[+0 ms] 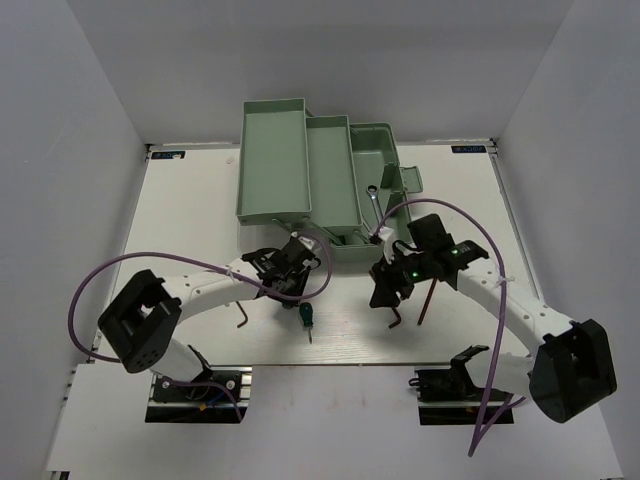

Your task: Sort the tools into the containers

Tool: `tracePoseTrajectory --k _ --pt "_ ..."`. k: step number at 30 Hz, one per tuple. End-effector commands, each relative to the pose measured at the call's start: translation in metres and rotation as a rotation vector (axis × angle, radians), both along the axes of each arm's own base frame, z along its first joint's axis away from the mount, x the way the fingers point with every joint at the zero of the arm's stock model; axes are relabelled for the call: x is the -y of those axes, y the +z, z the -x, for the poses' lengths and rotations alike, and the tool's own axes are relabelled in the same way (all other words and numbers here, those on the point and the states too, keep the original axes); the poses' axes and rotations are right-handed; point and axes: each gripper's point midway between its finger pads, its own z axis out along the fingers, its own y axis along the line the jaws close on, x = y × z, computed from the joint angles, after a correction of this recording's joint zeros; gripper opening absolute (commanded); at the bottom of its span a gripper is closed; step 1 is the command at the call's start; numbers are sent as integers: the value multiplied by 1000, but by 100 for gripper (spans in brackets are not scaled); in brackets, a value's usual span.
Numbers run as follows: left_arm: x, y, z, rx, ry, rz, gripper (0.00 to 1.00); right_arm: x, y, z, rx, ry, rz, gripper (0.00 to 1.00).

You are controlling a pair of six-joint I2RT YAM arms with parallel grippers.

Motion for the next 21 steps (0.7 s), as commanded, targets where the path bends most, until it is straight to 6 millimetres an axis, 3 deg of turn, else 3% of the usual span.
tracePoseTrajectory --k 1,3,6,11,17,21 --pt "3 0 -5 31 29 25 51 -8 9 -1 48 22 -42 54" --pt "1 -5 -7 22 46 21 51 -10 7 -2 57 28 -39 54" --pt "-3 -18 -3 1 46 -5 51 -15 4 -3 63 41 -30 63" --pt "-5 -28 0 -16 68 -9 43 -29 -4 -2 68 70 16 65" --pt "-12 -36 5 -31 91 -28 43 -42 -25 2 16 80 101 68" --pt "-13 -41 6 -38 91 -36 53 -48 -24 2 23 93 112 76"
